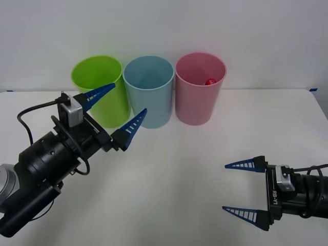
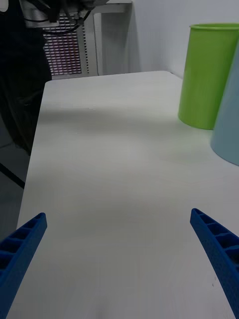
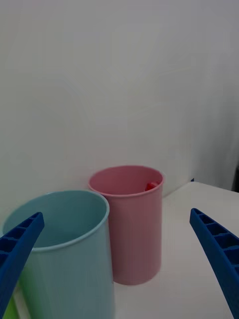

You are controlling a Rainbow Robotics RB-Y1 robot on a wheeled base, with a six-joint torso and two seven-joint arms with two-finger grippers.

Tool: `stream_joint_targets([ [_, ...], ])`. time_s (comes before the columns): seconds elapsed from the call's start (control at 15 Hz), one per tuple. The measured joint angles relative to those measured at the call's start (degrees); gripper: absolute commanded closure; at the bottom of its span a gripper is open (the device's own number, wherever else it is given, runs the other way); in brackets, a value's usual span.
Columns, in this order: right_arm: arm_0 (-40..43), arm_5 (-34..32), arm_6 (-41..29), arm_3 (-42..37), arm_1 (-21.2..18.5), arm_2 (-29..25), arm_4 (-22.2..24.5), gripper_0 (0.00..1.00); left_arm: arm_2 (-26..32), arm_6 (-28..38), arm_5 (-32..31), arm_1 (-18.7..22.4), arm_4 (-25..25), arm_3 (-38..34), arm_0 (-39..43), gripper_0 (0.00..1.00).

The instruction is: Put cans in the blue bin and PET bottles in the pink bin and trash in the green bin.

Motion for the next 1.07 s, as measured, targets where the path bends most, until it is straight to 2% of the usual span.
stream_joint_targets([
  [0.33,0.0,0.0,0.0,0.0,0.0,0.0,0.0,0.00,4.9,1.9,-8.2,0.0,-4.4,-1.0,5.9,0.00],
  [0.8,0.0,0.0,0.0,0.0,0.0,0.0,0.0,0.00,11.3,5.0,-17.4,-0.1,-7.7,-0.9,11.7,0.00],
  [1.07,0.0,0.0,0.0,0.0,0.0,0.0,0.0,0.00,17.6,12.0,-26.0,-0.1,-12.8,-0.9,14.6,0.00],
])
